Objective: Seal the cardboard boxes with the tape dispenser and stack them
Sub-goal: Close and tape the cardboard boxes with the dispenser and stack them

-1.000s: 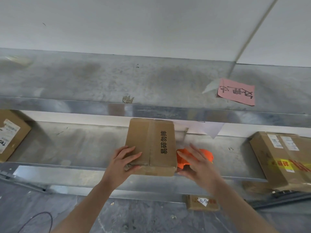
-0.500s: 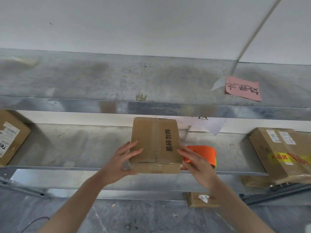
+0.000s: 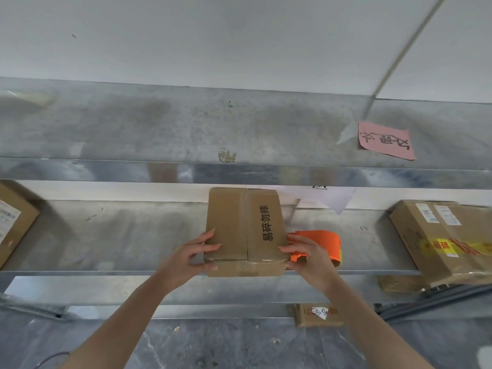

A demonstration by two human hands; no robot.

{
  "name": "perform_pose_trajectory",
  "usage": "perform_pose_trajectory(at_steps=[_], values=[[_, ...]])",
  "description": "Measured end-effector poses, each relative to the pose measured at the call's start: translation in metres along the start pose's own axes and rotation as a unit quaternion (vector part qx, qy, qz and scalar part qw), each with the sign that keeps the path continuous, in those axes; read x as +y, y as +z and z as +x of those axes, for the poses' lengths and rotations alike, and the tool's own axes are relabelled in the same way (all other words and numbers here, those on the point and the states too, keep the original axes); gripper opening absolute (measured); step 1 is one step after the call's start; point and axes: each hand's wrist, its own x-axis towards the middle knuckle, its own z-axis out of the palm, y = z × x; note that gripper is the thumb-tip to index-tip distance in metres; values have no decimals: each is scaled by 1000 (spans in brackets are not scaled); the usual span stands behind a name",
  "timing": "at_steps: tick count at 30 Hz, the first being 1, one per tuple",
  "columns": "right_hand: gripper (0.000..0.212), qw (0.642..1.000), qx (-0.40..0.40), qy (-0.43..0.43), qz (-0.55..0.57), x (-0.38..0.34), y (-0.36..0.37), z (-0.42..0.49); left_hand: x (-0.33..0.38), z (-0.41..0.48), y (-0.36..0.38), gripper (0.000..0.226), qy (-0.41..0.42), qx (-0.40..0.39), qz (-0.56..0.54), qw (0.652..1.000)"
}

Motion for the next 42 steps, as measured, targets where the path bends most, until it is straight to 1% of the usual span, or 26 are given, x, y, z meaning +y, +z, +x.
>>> perform_pose_trajectory(at_steps=[2,5,7,9,10,12,13,14,16,18,20,22,26,30,33,35,38,42], values=[[65,1000,10,4,1,1,3,-2,-2,-1,4,51,11,35,37,999],[58,1000,16,1,-1,3,8,-4,-4,-3,15,62,51,84,119,988],[56,1000,13,-1,-15,3,7,-5,-1,-4,15,60,55,83,132,986],[55,1000,-4,8,-12,1,2,-6,1,-7,13,56,36,59,137,988],[58,1000,-13,10,-4,-1,-1,-7,1,-9,13,65,22,45,137,989],[72,999,-26,17,9,-7,-7,-10,0,-12,14,97,-9,29,117,993],[79,999,-34,31,5,-6,-8,-11,-2,-11,15,109,-20,28,106,994],[84,998,-44,46,-7,-5,-8,-12,-3,-9,17,117,-25,25,98,995],[94,994,-71,75,-31,-1,-5,-13,-5,-1,19,122,-28,19,73,997],[100,993,-78,84,-34,5,-3,-14,-9,7,23,119,-22,40,63,997],[101,994,-72,75,-35,9,0,-16,-15,11,27,112,-10,71,70,995],[102,995,-59,71,-33,11,2,-19,-19,10,29,107,-1,84,64,994],[107,996,-40,74,-44,6,3,-29,-22,0,25,103,10,79,65,995],[113,989,-31,55,-131,-5,-7,-44,-24,-22,15,105,8,64,56,996],[110,969,-51,12,-242,-5,-21,-58,-13,-40,7,107,14,75,44,996],[110,952,-51,0,-303,-4,-32,-67,-2,-51,2,108,24,84,48,995],[98,939,-20,-6,-343,-9,-54,-85,21,-65,-1,105,46,87,56,994],[84,932,27,3,-361,-12,-98,-109,62,-73,10,104,82,70,77,991]])
